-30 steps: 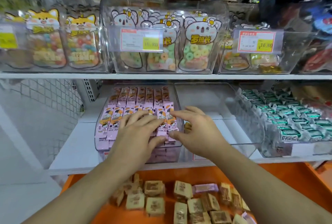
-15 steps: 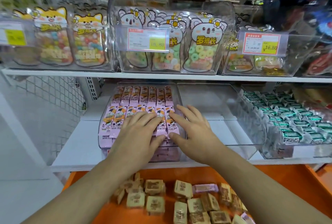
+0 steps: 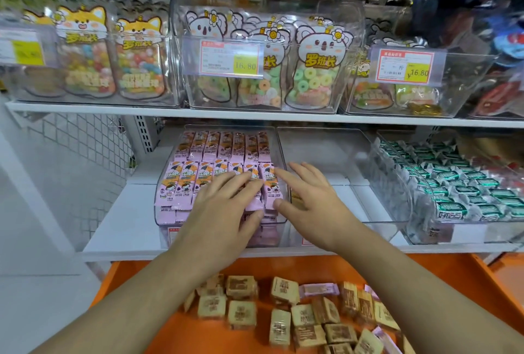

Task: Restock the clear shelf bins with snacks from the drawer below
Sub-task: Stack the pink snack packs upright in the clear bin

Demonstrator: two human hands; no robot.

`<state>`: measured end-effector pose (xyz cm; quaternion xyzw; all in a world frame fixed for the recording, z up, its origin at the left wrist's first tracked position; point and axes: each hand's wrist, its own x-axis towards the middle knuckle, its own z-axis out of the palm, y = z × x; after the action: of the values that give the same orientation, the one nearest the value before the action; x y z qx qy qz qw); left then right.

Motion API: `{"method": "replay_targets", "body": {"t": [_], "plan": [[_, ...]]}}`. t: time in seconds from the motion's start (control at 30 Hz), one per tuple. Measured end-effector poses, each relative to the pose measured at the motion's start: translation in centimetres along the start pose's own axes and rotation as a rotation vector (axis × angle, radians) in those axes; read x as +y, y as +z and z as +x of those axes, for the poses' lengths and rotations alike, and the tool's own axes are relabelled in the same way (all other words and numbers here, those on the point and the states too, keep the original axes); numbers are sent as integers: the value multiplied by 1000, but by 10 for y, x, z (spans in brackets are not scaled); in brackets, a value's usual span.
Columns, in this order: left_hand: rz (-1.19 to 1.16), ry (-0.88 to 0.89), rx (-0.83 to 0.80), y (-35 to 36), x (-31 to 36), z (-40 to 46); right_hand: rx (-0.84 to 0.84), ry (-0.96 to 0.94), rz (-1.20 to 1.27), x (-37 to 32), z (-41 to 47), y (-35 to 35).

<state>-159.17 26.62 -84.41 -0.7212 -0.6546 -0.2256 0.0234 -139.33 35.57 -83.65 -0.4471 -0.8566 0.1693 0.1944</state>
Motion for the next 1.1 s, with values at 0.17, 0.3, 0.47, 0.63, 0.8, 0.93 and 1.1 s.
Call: {"method": "replay_targets", "body": {"t": [0.17,0.3,0.47,0.63,0.8,0.93,1.1], "plan": [[-33,37,22,-3,12,-9,3,-8,26,2,-16,-14],[-89,85,91,-4,29,-21,24,-3,43,8,-35,-26],[-174,169,48,9,62,-41,73,-26,129,16,-67,-34],[-130,172,-186,68,74,-72,-59,63,174,43,-114,-7],[-141,178,-446,144,74,-112,-325,195,-1,97,-163,50],[-183,161,-643,203,70,-140,-673,311,-119,144,-191,88],[-217,161,-835,256,58,-153,-793,343,-107,194,-201,115]]}}
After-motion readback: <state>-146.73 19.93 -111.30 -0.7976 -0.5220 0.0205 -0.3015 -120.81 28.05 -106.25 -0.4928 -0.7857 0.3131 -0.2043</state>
